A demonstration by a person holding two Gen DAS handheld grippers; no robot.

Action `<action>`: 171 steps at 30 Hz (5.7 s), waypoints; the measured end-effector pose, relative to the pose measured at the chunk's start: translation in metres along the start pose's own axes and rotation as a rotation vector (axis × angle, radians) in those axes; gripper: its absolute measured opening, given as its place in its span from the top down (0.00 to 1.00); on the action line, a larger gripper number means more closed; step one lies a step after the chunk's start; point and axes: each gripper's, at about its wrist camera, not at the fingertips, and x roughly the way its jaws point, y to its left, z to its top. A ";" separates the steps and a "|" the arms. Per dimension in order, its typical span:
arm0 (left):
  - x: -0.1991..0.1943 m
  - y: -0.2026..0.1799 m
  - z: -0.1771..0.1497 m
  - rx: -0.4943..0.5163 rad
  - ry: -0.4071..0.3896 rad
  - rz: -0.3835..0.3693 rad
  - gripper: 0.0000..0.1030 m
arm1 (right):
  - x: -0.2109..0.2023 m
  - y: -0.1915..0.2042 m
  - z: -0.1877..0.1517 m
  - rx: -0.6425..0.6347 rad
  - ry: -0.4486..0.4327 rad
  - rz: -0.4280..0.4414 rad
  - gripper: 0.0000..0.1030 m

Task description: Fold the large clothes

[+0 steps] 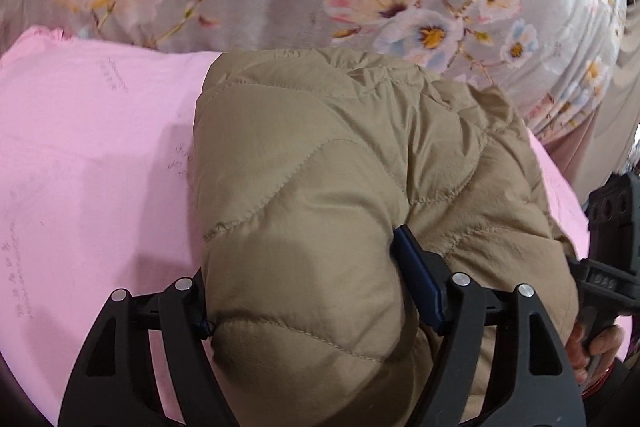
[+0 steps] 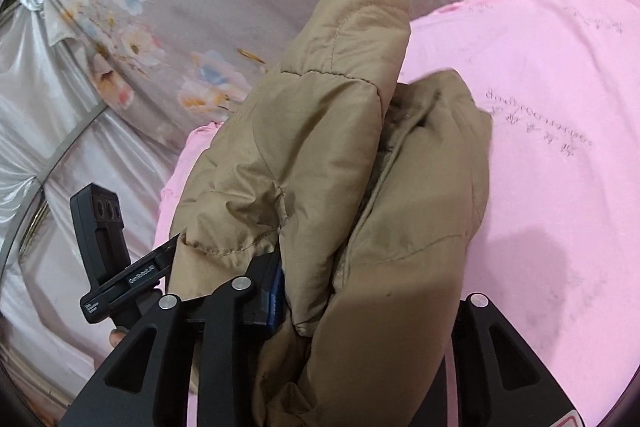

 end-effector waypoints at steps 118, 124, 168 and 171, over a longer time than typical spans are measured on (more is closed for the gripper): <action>0.026 -0.057 -0.035 0.110 -0.174 0.635 0.86 | 0.017 0.034 -0.016 -0.289 -0.090 -0.478 0.90; -0.003 -0.067 -0.060 0.090 -0.200 0.595 0.86 | -0.020 0.050 -0.054 -0.315 -0.112 -0.522 0.79; -0.050 -0.041 -0.114 0.018 -0.026 0.660 0.11 | -0.053 0.050 -0.112 -0.302 -0.073 -0.588 0.34; -0.064 -0.052 -0.130 -0.001 -0.034 0.620 0.05 | -0.069 0.057 -0.135 -0.346 -0.087 -0.607 0.17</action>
